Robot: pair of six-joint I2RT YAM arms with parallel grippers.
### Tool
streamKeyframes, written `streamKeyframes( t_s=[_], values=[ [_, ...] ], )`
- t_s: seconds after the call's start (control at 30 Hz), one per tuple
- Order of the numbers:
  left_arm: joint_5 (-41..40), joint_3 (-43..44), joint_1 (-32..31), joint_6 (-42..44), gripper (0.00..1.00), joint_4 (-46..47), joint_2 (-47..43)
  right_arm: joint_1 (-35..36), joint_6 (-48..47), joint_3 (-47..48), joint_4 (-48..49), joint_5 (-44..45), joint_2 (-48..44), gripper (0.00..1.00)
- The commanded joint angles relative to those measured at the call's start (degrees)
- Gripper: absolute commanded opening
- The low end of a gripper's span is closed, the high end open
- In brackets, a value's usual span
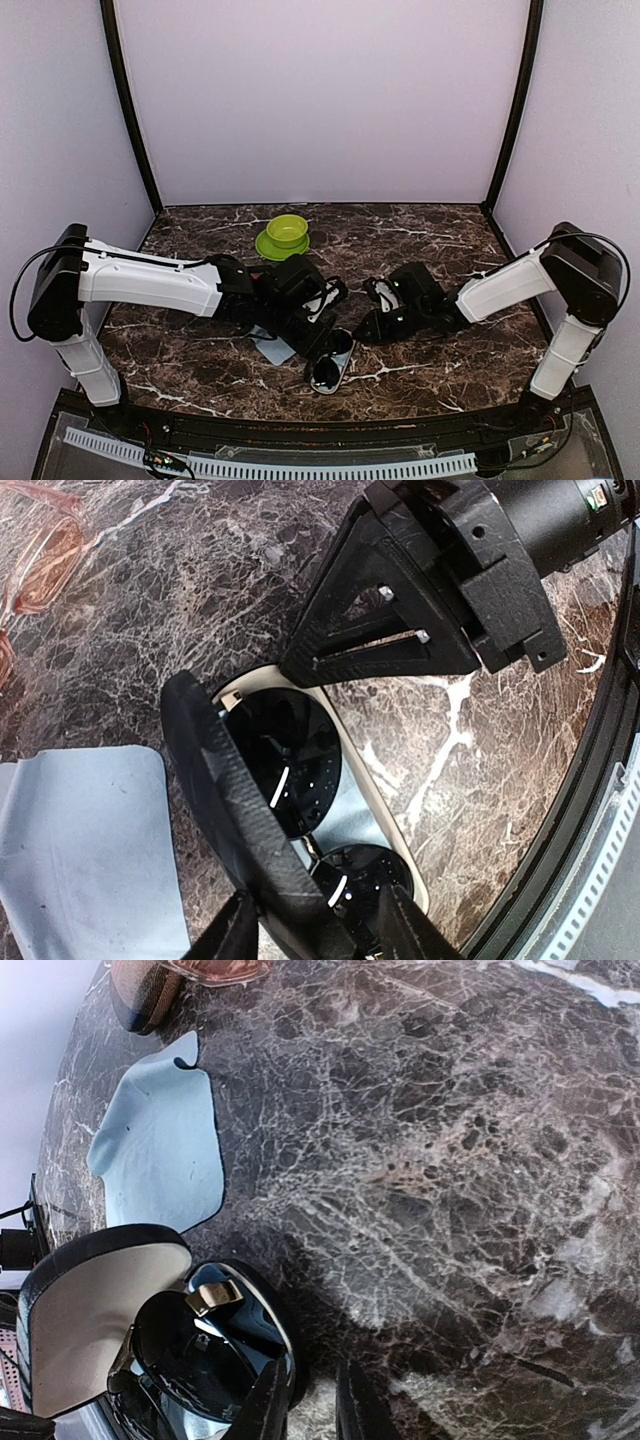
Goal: Organize the sunglasses
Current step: Close the case with sunglasses at the corner of the board.
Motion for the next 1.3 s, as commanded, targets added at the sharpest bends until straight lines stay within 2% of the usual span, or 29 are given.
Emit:
streamKeyframes(
  t_s=[0.0, 1.27],
  values=[
    [-0.1, 1.1, -0.3, 0.4, 0.44, -0.7, -0.1, -0.2, -0.2, 1.5, 0.6, -1.0, 1.1, 0.18],
    [-0.4, 1.4, -1.9, -0.2, 0.44, -0.6, 0.4, 1.8, 0.8, 2.7, -0.8, 0.6, 0.4, 0.07]
  ],
)
